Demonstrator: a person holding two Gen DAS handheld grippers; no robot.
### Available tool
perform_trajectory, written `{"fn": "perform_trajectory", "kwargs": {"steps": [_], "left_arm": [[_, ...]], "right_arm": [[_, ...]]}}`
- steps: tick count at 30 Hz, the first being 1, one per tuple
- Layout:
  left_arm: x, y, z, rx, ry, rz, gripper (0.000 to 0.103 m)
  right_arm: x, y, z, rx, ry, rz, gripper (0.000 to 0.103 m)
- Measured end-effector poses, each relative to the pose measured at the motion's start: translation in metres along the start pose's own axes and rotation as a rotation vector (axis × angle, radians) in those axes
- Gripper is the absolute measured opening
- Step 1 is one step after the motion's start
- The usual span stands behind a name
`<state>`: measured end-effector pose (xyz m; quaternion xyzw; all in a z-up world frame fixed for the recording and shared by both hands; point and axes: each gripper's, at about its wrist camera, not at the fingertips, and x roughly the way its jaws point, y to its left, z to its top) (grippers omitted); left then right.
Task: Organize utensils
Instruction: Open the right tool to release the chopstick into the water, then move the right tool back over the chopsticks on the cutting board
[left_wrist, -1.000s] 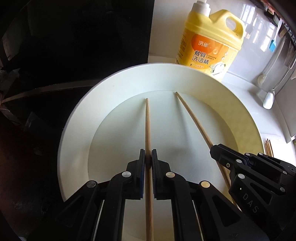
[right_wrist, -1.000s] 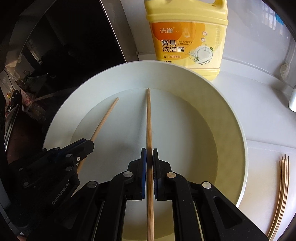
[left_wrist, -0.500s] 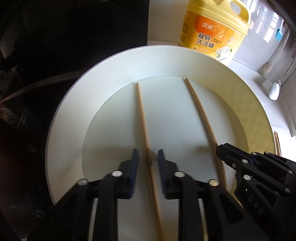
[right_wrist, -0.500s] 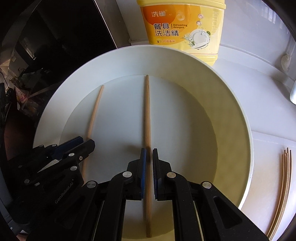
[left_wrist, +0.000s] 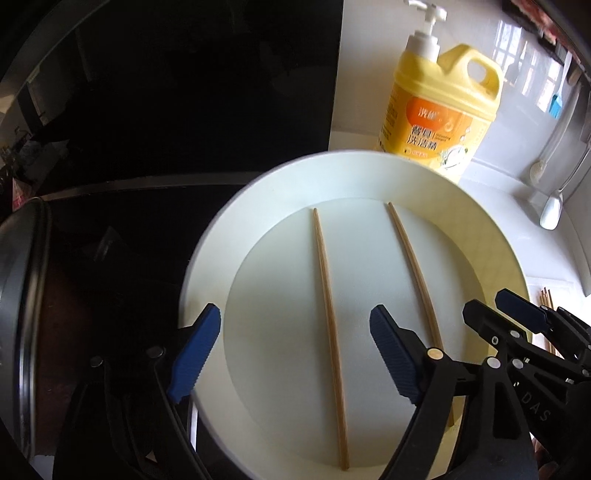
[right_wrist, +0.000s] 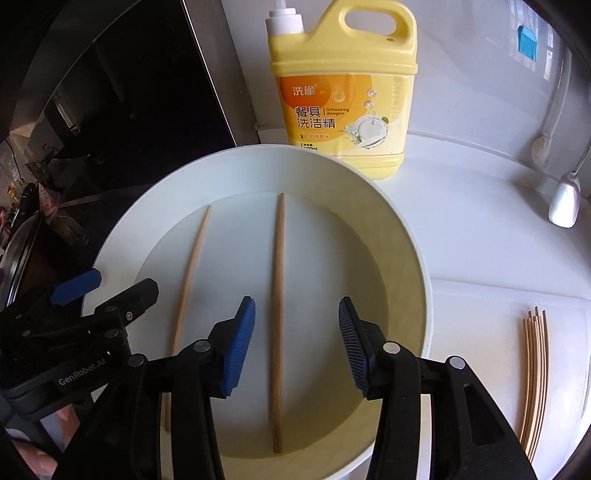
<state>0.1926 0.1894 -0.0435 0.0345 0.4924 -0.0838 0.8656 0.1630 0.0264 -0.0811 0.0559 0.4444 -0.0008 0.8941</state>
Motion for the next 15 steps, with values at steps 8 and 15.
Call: {"fn": "perform_trajectory", "kwargs": {"steps": [8, 15], "left_arm": [[-0.027, -0.008, -0.004, 0.011, -0.048, 0.004, 0.090], [-0.046, -0.042, -0.017, 0.042, -0.073, -0.020, 0.091]], "right_arm": [[-0.037, -0.011, -0.015, 0.006, -0.047, -0.018, 0.056], [-0.068, -0.045, -0.047, 0.048, -0.075, -0.049, 0.059]]}}
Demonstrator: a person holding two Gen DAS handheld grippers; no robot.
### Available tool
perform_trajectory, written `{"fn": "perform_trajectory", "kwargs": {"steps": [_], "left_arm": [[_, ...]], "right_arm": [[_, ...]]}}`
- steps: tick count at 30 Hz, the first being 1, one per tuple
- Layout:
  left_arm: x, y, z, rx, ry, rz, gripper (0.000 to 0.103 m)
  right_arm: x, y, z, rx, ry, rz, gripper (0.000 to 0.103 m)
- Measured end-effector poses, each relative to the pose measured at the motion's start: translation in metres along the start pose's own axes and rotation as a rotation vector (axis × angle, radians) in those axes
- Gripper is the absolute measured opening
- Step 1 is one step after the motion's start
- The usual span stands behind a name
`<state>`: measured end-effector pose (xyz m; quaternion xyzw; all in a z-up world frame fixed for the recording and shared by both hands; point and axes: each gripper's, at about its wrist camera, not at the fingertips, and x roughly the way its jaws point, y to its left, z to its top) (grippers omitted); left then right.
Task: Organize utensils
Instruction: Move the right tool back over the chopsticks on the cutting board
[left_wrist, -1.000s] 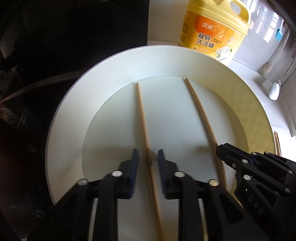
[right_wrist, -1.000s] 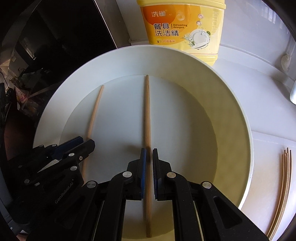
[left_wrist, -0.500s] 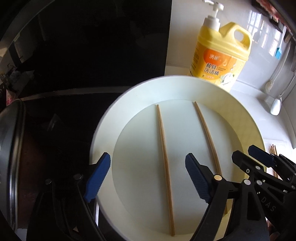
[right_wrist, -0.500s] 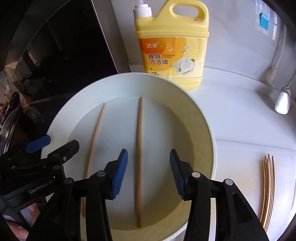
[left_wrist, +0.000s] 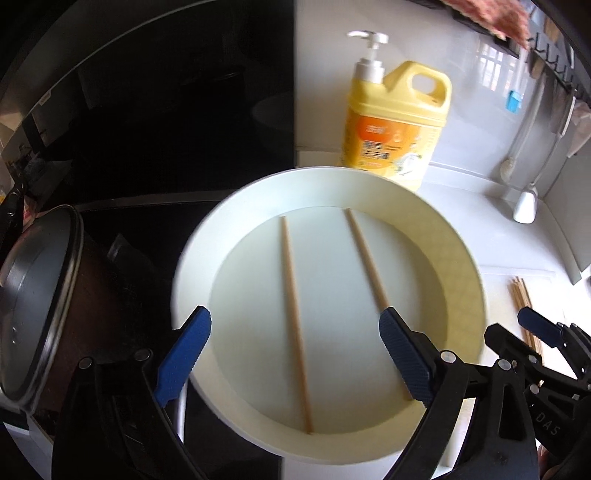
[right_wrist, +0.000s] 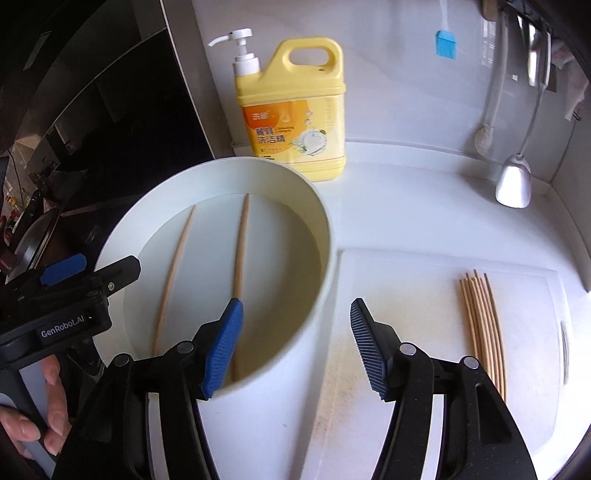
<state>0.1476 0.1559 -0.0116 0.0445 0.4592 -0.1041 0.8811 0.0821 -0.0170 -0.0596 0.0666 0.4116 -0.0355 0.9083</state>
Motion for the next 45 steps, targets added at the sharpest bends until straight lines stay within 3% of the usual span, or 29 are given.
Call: {"fn": "perform_trajectory", "kwargs": {"steps": [8, 13, 21, 28, 45], "left_arm": [[-0.021, -0.088, -0.021, 0.043, -0.021, -0.052, 0.095], [-0.032, -0.145, -0.043, 0.013, 0.013, -0.070, 0.095], [-0.044, -0.218, -0.079, -0.003, 0.045, -0.042, 0.096], [-0.033, -0.233, -0.090, -0.013, 0.064, -0.004, 0.096], [0.001, -0.229, -0.103, -0.028, 0.081, 0.002, 0.096]], "right_arm": [[-0.035, -0.096, -0.043, 0.074, -0.007, -0.065, 0.061], [-0.056, -0.164, -0.069, 0.096, -0.002, -0.078, 0.062], [-0.068, -0.235, -0.091, 0.057, -0.004, -0.055, 0.065], [-0.056, -0.253, -0.101, 0.045, 0.011, -0.039, 0.065], [-0.005, -0.238, -0.102, 0.009, 0.029, -0.087, 0.065]]}}
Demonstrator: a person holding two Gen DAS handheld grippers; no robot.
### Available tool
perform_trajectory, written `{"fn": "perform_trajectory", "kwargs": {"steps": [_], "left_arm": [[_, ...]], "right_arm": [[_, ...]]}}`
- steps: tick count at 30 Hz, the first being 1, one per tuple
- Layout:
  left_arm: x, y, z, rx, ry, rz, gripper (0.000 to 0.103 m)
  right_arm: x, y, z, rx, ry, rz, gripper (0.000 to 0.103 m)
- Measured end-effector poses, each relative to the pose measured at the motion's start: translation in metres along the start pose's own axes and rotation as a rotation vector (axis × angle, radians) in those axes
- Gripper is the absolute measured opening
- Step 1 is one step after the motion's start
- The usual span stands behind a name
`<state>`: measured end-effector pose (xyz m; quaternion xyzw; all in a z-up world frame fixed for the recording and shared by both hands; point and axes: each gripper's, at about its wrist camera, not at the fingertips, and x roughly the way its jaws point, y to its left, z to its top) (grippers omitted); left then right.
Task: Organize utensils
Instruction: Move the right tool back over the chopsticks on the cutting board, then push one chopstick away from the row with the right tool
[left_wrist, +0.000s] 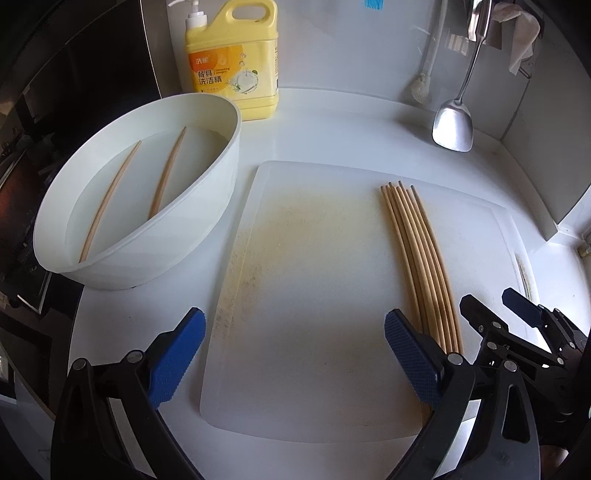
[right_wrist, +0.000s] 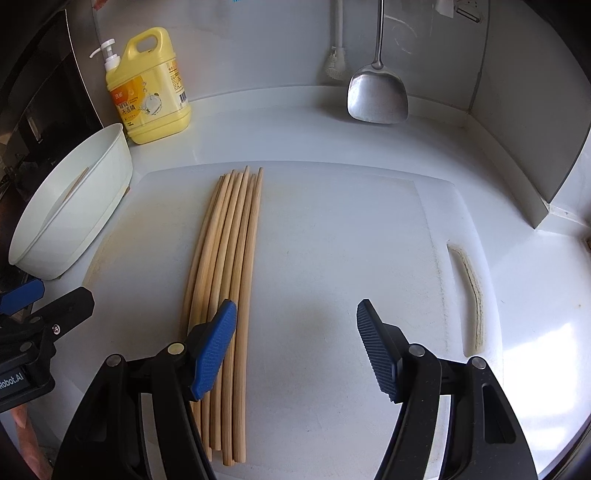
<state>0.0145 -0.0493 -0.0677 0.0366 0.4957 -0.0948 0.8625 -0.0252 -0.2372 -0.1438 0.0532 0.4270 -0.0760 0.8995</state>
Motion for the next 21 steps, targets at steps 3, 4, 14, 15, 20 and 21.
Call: {"fn": "perform_trajectory", "kwargs": {"steps": [3, 4, 14, 15, 20, 21], "left_arm": [[0.0012, 0.0008, -0.0010, 0.002, 0.004, -0.001, 0.096], [0.0020, 0.0007, -0.0009, 0.003, 0.005, -0.001, 0.096], [0.0072, 0.0010, -0.0007, 0.004, 0.015, -0.008, 0.096], [0.0074, 0.0014, -0.0005, 0.004, 0.015, -0.009, 0.096], [0.0091, -0.0015, -0.0007, 0.005, 0.023, -0.010, 0.096], [0.0092, -0.0019, -0.0007, 0.006, 0.023, -0.011, 0.096]], "right_arm": [[0.0033, 0.0004, -0.0015, -0.004, 0.006, -0.007, 0.065], [0.0044, 0.0013, -0.0018, -0.006, 0.008, -0.011, 0.065], [0.0036, 0.0067, -0.0046, -0.079, -0.009, -0.062, 0.065], [0.0031, 0.0062, -0.0049, -0.084, -0.011, -0.076, 0.065], [0.0046, 0.0055, -0.0041, -0.091, -0.012, -0.066, 0.065], [0.0052, 0.0077, -0.0037, -0.099, -0.011, -0.062, 0.065]]}}
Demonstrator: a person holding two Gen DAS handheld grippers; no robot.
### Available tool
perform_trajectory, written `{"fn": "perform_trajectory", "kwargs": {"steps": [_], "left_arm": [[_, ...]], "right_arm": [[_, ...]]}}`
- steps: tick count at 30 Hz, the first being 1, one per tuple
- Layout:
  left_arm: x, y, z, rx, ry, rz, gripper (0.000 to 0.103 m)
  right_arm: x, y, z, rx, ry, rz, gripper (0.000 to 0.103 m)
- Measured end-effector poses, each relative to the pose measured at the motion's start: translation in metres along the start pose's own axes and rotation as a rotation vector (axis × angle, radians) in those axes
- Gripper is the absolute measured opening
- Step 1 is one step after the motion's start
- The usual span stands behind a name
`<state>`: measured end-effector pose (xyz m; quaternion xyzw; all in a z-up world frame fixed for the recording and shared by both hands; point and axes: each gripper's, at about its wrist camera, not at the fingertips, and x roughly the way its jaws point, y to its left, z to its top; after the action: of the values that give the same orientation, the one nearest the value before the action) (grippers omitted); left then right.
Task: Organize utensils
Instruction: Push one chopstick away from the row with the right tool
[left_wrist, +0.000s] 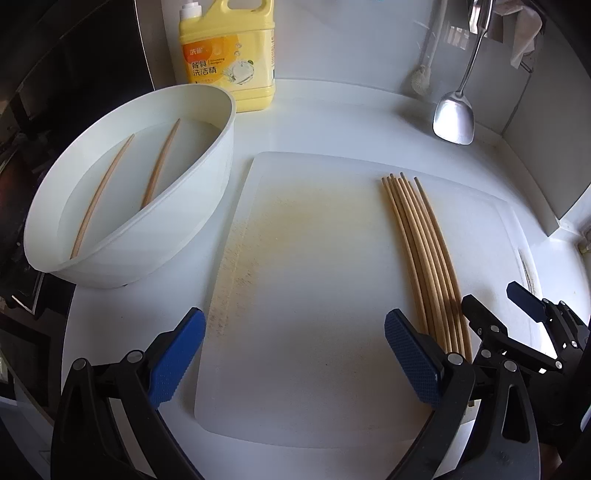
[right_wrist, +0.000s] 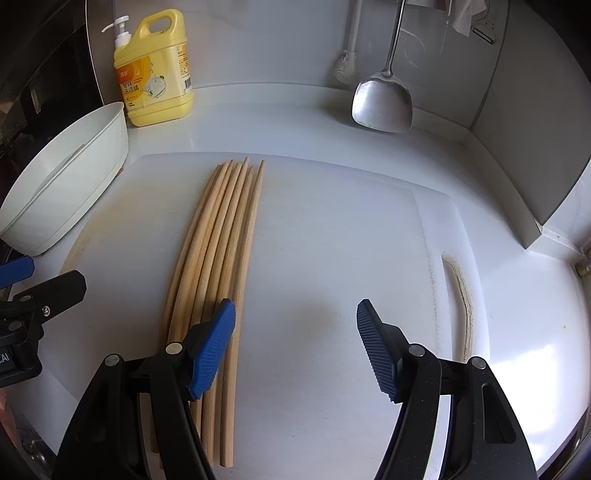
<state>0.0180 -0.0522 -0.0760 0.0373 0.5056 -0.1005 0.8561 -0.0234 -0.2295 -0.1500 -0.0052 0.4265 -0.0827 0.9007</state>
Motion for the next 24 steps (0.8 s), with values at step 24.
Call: {"fn": "perform_trajectory", "kwargs": {"steps": [24], "left_arm": [[0.028, -0.030, -0.006, -0.024, -0.035, -0.056, 0.096]], "right_arm": [[0.005, -0.018, -0.002, -0.006, -0.061, 0.071, 0.050]]}}
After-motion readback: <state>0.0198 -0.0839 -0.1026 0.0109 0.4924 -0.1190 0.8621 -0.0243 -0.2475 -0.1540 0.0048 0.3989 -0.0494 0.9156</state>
